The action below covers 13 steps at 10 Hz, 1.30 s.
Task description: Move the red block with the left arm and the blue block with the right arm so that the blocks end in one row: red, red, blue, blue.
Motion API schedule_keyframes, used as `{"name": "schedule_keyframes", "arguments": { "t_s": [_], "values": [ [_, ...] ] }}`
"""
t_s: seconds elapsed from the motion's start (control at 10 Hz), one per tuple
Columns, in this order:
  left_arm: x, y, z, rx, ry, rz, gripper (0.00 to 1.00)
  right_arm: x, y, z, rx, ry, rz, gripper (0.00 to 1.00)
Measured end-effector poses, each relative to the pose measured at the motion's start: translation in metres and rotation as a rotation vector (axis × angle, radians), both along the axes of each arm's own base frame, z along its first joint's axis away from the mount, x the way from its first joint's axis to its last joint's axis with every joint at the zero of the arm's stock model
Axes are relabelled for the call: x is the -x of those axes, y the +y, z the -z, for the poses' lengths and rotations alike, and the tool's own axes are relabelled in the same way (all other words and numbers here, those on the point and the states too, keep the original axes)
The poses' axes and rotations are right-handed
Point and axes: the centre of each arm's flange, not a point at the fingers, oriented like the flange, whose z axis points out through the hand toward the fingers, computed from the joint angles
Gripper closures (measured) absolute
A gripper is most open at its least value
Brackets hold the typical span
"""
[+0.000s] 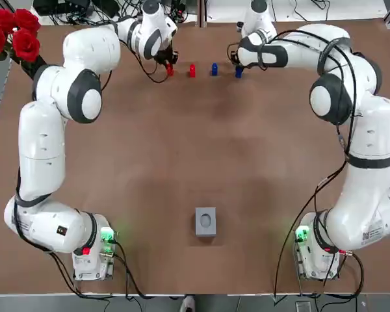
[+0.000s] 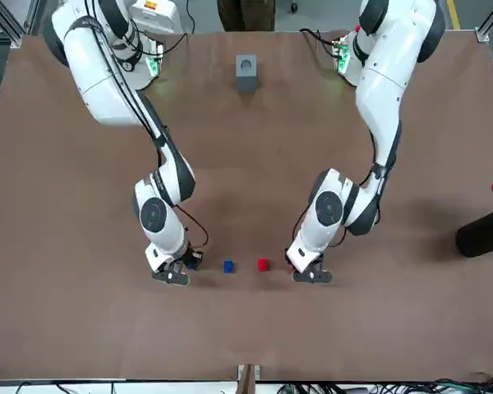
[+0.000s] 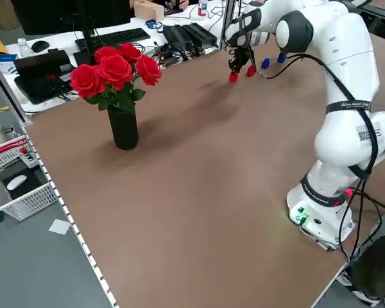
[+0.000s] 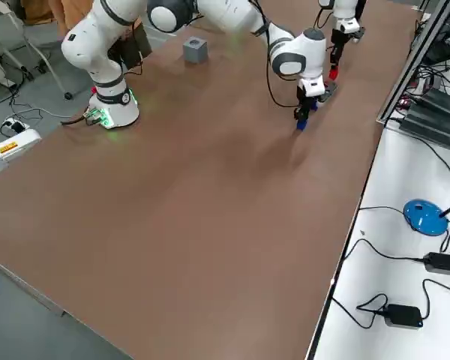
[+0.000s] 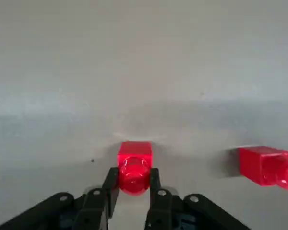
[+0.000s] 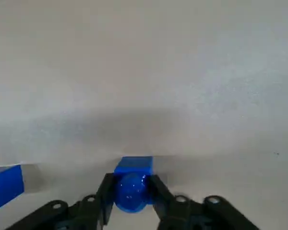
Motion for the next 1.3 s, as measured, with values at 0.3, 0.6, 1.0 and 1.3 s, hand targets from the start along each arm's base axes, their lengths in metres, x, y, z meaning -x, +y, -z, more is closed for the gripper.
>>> {"name": "schedule_keyframes", "arguments": {
  "t_s": [0.3, 0.6, 1.0, 1.3],
  "values": [
    [0.006, -0.003, 0.000, -0.008, 0.017, -0.005, 0.70, -0.001, 0.001, 0.007, 0.004, 0.014, 0.003, 0.56],
    [0.006, -0.002, -0.001, -0.004, 0.018, -0.027, 0.69, -0.002, 0.006, -0.001, 0.002, 0.022, 0.005, 0.56],
    [0.005, 0.002, -0.011, -0.013, 0.024, -0.033, 0.44, -0.007, 0.008, -0.011, -0.004, 0.009, 0.014, 0.28],
    [0.006, 0.006, -0.046, -0.045, 0.044, -0.037, 0.02, -0.008, 0.004, -0.042, 0.019, 0.027, 0.021, 0.00]
  ]
}}
